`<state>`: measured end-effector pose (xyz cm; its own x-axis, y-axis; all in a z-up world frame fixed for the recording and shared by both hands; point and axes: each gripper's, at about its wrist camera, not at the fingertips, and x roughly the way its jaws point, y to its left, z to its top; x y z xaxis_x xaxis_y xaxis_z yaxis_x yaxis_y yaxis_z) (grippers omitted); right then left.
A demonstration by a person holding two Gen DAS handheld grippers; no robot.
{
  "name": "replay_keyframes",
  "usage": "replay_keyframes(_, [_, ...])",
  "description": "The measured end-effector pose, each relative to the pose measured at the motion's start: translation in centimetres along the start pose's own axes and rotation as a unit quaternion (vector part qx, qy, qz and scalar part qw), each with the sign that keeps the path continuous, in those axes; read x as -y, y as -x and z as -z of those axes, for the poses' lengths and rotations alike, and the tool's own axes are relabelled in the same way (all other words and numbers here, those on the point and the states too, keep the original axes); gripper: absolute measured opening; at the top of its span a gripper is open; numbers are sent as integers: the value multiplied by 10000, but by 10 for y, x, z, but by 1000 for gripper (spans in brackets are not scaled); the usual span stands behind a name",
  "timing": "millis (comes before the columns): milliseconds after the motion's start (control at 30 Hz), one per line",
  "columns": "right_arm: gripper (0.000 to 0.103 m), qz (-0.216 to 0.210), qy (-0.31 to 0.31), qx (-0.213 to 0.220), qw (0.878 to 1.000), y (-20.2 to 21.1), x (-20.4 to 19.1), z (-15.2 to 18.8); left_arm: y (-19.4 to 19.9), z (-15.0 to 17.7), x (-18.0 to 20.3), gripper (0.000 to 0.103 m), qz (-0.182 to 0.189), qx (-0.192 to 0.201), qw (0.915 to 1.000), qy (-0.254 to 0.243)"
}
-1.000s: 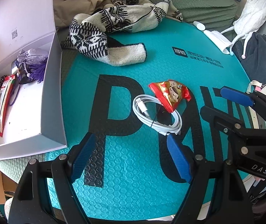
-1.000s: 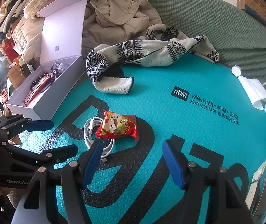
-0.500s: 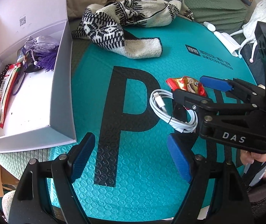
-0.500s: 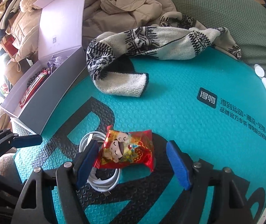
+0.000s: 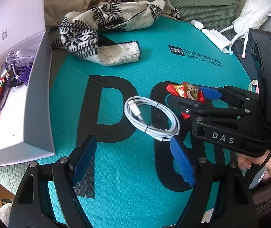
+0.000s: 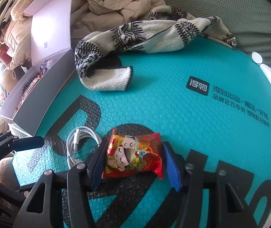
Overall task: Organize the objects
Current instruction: 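Grasp the red-gold candy packet with right tool while left tool approaches the white cable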
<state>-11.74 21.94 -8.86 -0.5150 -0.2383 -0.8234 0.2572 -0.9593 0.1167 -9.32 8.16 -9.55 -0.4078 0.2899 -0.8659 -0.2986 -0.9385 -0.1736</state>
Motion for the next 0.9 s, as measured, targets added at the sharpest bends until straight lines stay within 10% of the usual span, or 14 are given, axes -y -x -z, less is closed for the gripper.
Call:
replay_keyframes(700, [57, 589, -414, -8, 9974, 50, 42, 59, -37, -10, 48, 84, -430, 159, 9956, -817])
replay_keyframes(900, [57, 696, -361, -21, 9969, 57, 39, 68, -30, 0, 57, 67, -284, 273, 9945, -971])
